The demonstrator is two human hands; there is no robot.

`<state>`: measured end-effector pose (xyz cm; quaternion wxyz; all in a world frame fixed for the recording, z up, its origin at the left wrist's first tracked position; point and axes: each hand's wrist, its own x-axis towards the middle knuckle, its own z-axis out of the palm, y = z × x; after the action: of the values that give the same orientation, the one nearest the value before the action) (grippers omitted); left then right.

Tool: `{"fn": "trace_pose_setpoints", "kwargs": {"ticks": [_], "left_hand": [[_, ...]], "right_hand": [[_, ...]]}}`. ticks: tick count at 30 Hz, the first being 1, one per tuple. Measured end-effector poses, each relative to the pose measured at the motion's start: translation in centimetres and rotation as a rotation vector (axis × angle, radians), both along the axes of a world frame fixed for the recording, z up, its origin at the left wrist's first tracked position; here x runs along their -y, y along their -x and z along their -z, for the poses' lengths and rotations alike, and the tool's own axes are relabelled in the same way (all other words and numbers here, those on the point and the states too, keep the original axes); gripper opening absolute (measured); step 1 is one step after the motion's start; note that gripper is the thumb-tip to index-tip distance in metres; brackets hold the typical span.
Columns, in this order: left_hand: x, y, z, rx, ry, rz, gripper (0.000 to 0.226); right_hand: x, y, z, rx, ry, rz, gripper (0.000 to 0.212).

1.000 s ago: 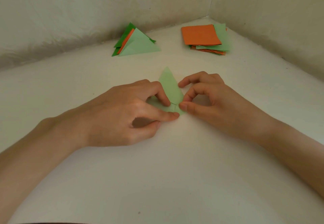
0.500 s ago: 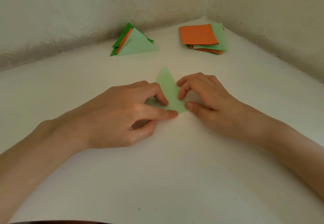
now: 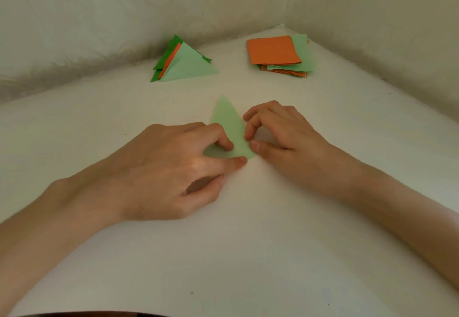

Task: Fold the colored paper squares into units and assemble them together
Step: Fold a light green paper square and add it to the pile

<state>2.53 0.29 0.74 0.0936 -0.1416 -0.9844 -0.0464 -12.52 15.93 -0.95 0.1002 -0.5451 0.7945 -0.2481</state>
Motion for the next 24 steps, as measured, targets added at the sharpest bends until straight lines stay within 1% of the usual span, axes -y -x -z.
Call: {"fn": "trace_pose_setpoints", "kwargs": {"ticks": [4,6,9,12,14,16,19,20,21,24], "left_hand": [[0.3,-0.1,-0.4,0.005,-0.055,0.001,0.035],[0.4,0.0,-0.5,0.010,-0.081,-0.001,0.035],[0.5,0.0,-0.4,0.016,-0.073,-0.002,0.035],[0.4,0.1,0.1,-0.016,-0.040,-0.001,0.036],[0.5,0.4,0.6,-0.070,-0.071,-0.013,0.038],[0.9,0.8,1.0,-0.088,-0.221,-0.025,0.039],[1.7,1.2,0.9,0.028,-0.580,-0.063,0.038],[2.0,1.3,1.0,0.044,-0.665,-0.077,0.040],[2.1,1.5,1.0,0.047,-0.708,-0.087,0.040],[2.2,1.8,1.1,0.046,-0.749,-0.093,0.041]], "right_hand": [[-0.1,0.6,0.0,0.022,-0.012,-0.044,0.012],[-0.3,0.9,-0.1,0.031,-0.035,-0.083,0.018],[-0.7,1.3,-0.3,-0.018,-0.063,-0.141,0.019],[-1.5,1.6,-0.9,-0.057,0.020,-0.205,0.026],[-1.7,1.4,-1.4,-0.077,0.091,-0.264,0.027],[-1.4,1.0,-1.4,-0.124,0.096,-0.317,0.033],[-1.1,0.7,-0.8,-0.113,0.081,-0.309,0.038],[-1.1,0.7,-0.8,-0.097,0.095,-0.292,0.038],[-1.1,0.8,-0.7,-0.085,0.111,-0.269,0.037],[-1.2,0.9,-0.9,-0.060,0.140,-0.201,0.038]]}}
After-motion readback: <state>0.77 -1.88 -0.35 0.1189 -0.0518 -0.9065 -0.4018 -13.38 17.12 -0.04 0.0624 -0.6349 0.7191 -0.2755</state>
